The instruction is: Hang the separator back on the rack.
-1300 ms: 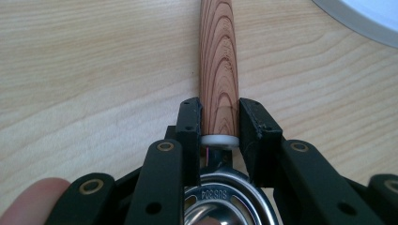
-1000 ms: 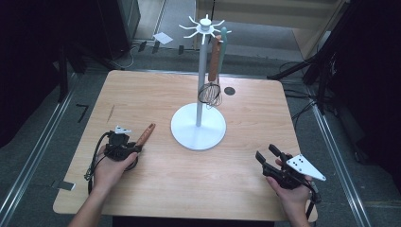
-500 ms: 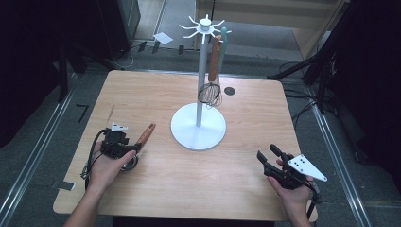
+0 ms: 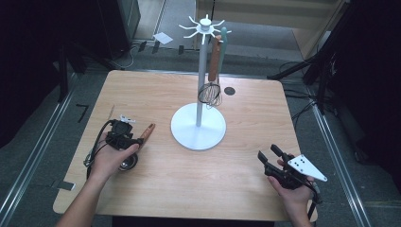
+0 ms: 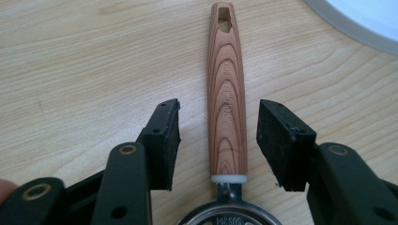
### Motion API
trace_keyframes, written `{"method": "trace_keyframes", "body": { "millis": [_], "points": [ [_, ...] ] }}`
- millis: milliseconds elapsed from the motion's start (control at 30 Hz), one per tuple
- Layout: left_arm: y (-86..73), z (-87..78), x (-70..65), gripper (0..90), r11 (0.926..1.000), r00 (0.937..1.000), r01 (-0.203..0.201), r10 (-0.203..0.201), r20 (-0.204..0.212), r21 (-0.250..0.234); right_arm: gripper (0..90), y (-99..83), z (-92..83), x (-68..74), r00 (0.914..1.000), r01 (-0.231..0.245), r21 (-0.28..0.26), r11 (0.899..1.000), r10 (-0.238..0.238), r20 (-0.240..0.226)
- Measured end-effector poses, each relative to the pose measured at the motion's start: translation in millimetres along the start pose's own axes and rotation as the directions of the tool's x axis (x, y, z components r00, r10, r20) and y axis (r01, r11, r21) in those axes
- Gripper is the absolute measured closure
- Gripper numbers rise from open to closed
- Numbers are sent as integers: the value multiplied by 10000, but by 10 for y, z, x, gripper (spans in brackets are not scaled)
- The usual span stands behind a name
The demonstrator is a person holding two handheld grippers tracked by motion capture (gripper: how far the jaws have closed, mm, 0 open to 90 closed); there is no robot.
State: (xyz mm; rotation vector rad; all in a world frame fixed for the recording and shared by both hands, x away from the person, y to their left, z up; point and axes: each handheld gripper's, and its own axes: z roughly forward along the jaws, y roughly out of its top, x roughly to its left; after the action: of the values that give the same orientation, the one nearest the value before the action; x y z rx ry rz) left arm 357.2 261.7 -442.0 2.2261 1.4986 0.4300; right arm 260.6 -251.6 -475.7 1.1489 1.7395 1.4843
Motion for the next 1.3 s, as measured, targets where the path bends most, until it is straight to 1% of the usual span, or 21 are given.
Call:
{"method": "trace_keyframes", "body": {
  "millis": [67, 233, 267, 333, 400, 500, 533, 567, 633, 700, 733, 867, 967, 1100, 1200, 1267, 1300],
  "points": [
    [38, 19, -10, 534, 9997, 9999, -131, 133, -104, 206, 409, 1, 0, -3, 10000, -4, -6, 10000, 4, -6],
    [121, 45, -27, 579, 9978, 9990, -420, 428, -139, 515, 409, -3, -7, -6, 10000, 0, 24, 10000, 0, 6],
    [132, 57, -35, 585, 9975, 9991, -407, 414, -124, 574, 409, -4, -9, -9, 10000, 15, 22, 10000, -15, 16],
    [148, 81, -42, 584, 9953, 9983, -541, 557, -181, 800, 409, -6, -16, -16, 10000, 17, 17, 10000, -17, 15],
    [156, 109, -49, 581, 9933, 9976, -652, 671, -169, 953, 409, -6, -20, -20, 10000, -48, 18, 10000, 48, 27],
    [164, 137, -58, 581, 9902, 9967, -767, 790, -158, 1169, 409, -9, -15, -24, 10000, -12, 19, 10000, 12, 20],
    [167, 145, -60, 582, 9904, 9973, -708, 727, -118, 1187, 409, -10, -13, -21, 10000, -21, 34, 10000, 21, 10],
    [170, 154, -60, 582, 9896, 9972, -736, 749, -60, 1239, 409, -11, -10, -20, 10000, -4, 33, 10000, 3, 12],
    [182, 167, -59, 582, 9860, 9967, -807, 803, 87, 1456, 409, -12, -9, -15, 10000, -6, 54, 10000, 6, 0],
    [191, 179, -67, 586, 9829, 9960, -897, 894, 88, 1610, 409, -12, -7, -12, 10000, -31, 44, 10000, 31, -2],
    [197, 183, -73, 591, 9828, 9960, -891, 886, 104, 1617, 409, -12, -8, -15, 10000, -15, 49, 10000, 15, 3],
    [224, 193, -92, 612, 9767, 9951, -989, 956, 264, 1904, 409, -12, -7, -15, 10000, -20, 49, 10000, 20, 1],
    [243, 205, -88, 628, 9734, 9953, -939, 873, 407, 2088, 409, -12, -7, -19, 10000, -17, 37, 10000, 17, -4],
    [247, 241, -75, 632, 9664, 9951, -959, 872, 468, 2384, 409, -15, -7, -20, 10000, -52, 48, 10000, 52, -4],
    [255, 239, -63, 645, 9636, 9942, -1054, 966, 479, 2456, 409, -14, -7, -23, 10000, -93, 45, 9999, 93, 5],
    [256, 242, -64, 667, 9649, 9947, -1007, 928, 439, 2424, 409, -15, -4, -26, 10000, -57, 51, 10000, 57, 9],
    [260, 240, -63, 672, 9640, 9946, -1021, 940, 444, 2457, 409, -15, -2, -26, 10000, -41, 42, 10000, 41, -1]
  ]
}}
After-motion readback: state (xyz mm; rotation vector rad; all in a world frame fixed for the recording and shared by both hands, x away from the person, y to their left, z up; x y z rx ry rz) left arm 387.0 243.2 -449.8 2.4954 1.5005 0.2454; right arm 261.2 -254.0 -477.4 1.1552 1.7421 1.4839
